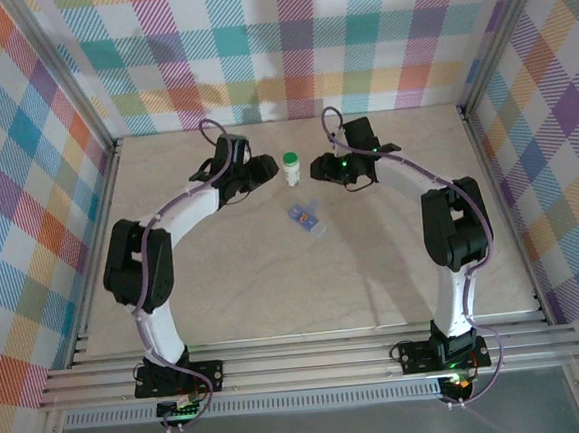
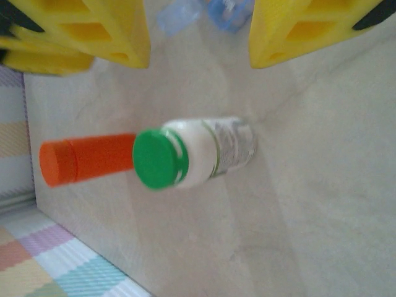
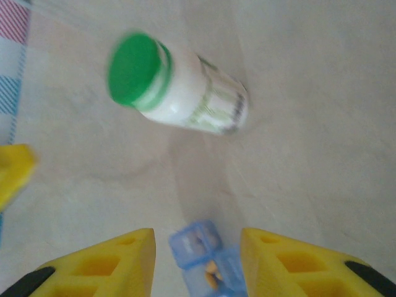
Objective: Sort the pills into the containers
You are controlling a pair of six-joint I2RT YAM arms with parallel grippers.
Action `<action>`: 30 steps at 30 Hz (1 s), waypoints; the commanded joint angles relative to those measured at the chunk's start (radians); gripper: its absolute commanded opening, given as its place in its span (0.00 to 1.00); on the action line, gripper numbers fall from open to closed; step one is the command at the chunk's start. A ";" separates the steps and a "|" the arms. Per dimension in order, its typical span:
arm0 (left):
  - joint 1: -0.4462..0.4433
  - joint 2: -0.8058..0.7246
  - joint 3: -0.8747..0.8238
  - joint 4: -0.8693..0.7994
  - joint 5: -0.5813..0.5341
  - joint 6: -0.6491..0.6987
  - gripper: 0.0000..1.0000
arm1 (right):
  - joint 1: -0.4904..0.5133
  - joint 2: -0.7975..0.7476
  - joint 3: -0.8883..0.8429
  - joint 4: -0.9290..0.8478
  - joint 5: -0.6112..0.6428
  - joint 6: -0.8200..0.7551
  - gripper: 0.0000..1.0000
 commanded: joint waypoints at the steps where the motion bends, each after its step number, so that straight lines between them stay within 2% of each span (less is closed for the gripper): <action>1: -0.001 -0.023 -0.139 -0.005 0.073 0.079 0.45 | -0.004 -0.010 -0.047 -0.025 -0.023 -0.075 0.43; 5: -0.009 0.047 -0.194 0.063 0.184 0.094 0.46 | -0.004 0.021 -0.070 0.003 -0.048 -0.093 0.47; 8: -0.021 0.109 -0.183 0.088 0.223 0.085 0.47 | -0.004 0.057 -0.057 -0.004 -0.046 -0.108 0.48; 17: -0.053 0.169 -0.147 0.099 0.205 0.074 0.46 | -0.004 0.118 -0.038 0.039 -0.139 -0.093 0.47; 22: -0.060 0.204 -0.125 0.084 0.202 0.067 0.40 | 0.002 0.114 -0.050 0.070 -0.211 -0.075 0.42; 30: -0.064 0.224 -0.114 0.089 0.188 0.050 0.38 | 0.020 0.093 -0.063 0.072 -0.268 -0.073 0.36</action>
